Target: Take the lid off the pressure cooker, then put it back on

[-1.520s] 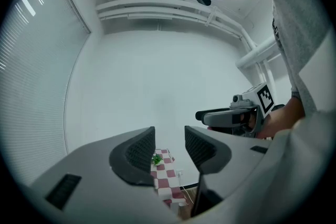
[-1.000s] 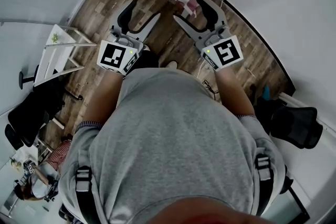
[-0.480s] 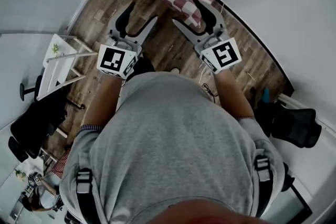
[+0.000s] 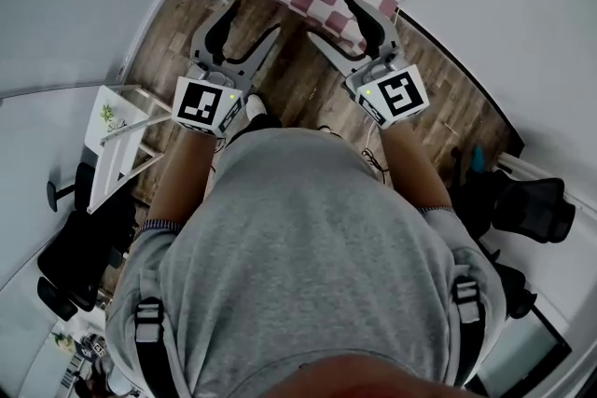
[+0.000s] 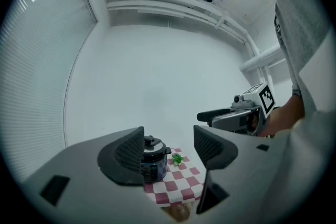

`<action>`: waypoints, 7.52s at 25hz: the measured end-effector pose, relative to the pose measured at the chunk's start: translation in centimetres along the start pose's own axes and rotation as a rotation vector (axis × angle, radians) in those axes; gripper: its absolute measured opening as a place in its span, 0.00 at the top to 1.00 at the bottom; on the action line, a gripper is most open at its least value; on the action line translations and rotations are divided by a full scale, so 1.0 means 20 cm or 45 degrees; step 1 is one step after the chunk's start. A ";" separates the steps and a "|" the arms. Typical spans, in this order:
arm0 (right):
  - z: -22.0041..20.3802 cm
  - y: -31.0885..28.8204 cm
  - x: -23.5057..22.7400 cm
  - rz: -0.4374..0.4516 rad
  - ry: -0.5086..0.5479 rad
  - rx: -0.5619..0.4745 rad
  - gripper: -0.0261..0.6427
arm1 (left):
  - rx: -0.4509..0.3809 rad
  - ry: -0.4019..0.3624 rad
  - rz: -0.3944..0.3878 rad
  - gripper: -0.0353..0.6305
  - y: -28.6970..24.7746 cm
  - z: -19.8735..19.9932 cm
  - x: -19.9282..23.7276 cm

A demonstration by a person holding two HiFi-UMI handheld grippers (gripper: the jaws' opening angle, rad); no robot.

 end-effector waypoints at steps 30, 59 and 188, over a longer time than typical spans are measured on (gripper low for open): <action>-0.22 -0.58 -0.21 -0.299 0.000 0.082 0.47 | 0.048 0.114 -0.237 0.50 -0.29 -0.17 0.72; -0.35 -0.70 -1.30 -0.387 -0.020 0.176 0.44 | 0.099 0.023 -0.356 0.48 -1.43 -0.50 0.93; -0.81 -2.21 -1.40 0.289 0.044 1.323 0.52 | 0.780 1.799 -0.317 0.59 -1.52 -1.34 2.34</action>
Point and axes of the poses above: the fingertips, and each gripper's own axes: y backward along the fingers, x to its left, z out of its top, the point moved 8 cm from there along y, backward along the fingers, and after that the axes turned 15 degrees about -x, right-handed, at the moved point
